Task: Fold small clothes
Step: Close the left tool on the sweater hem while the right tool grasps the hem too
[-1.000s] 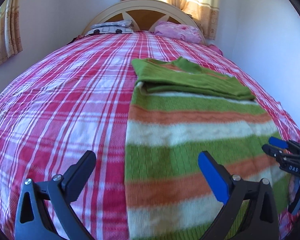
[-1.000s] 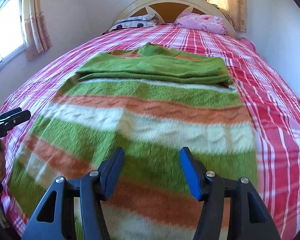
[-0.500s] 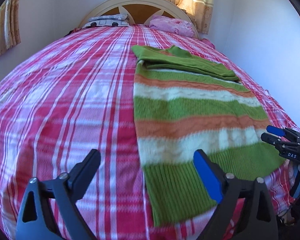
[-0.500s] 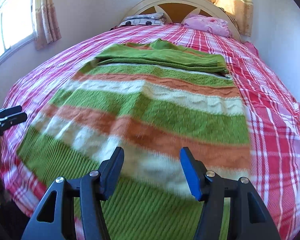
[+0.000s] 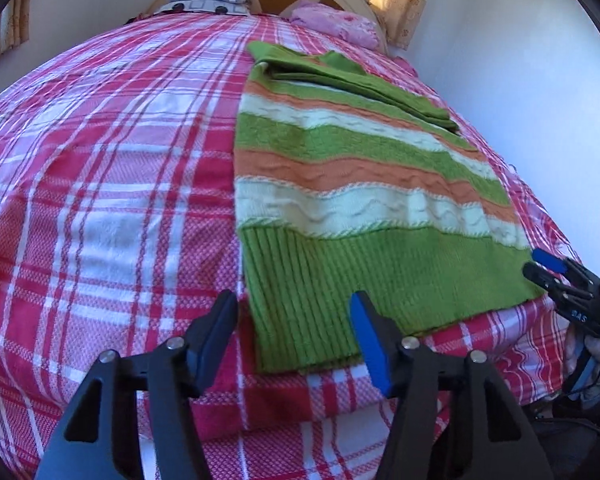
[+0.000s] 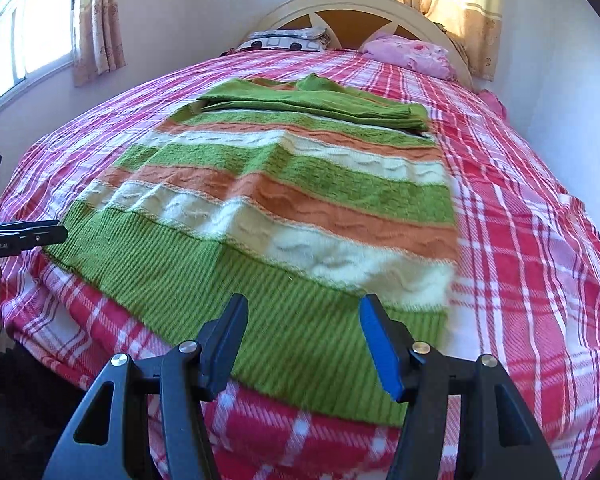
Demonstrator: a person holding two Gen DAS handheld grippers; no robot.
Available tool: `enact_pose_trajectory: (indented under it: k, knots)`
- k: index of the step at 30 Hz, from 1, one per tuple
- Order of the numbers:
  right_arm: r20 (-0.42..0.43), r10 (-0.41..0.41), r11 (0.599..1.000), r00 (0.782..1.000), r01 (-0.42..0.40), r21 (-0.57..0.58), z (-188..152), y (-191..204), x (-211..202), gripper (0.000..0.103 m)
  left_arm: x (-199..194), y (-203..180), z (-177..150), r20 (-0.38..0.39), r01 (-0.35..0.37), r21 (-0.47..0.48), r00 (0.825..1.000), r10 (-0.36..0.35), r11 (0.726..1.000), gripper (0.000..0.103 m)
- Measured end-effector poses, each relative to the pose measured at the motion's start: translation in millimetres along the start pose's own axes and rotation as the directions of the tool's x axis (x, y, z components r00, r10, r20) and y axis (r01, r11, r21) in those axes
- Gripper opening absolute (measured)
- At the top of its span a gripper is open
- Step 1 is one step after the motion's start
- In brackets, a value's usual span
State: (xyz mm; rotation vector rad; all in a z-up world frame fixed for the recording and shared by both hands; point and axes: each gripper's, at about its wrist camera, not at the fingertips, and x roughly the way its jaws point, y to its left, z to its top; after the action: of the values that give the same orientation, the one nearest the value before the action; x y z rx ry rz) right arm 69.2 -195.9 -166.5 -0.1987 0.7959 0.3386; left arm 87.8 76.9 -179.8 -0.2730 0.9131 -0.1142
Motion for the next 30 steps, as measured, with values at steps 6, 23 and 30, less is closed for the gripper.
enact_pose_trajectory:
  k: [6, 23, 30]
  knots:
    - [-0.008, -0.021, 0.998, 1.0, 0.021, 0.058, -6.8, -21.3, -1.6, 0.059, -2.5, 7.1, -1.4, 0.009, 0.02, -0.026, 1.0, -0.02, 0.999, 0.031]
    - [-0.041, -0.031, 0.968, 0.999, 0.04, 0.247, -29.2, -75.6, -10.7, 0.059, 2.6, 14.6, -5.2, 0.044, 0.087, -0.086, 0.996, -0.084, 0.992, 0.022]
    - [-0.012, 0.027, 0.967, 1.0, -0.023, 0.252, -31.5, -68.4, -5.9, 0.053, 5.2, 15.6, -6.4, 0.064, 0.145, -0.089, 0.988, -0.14, 0.985, 0.038]
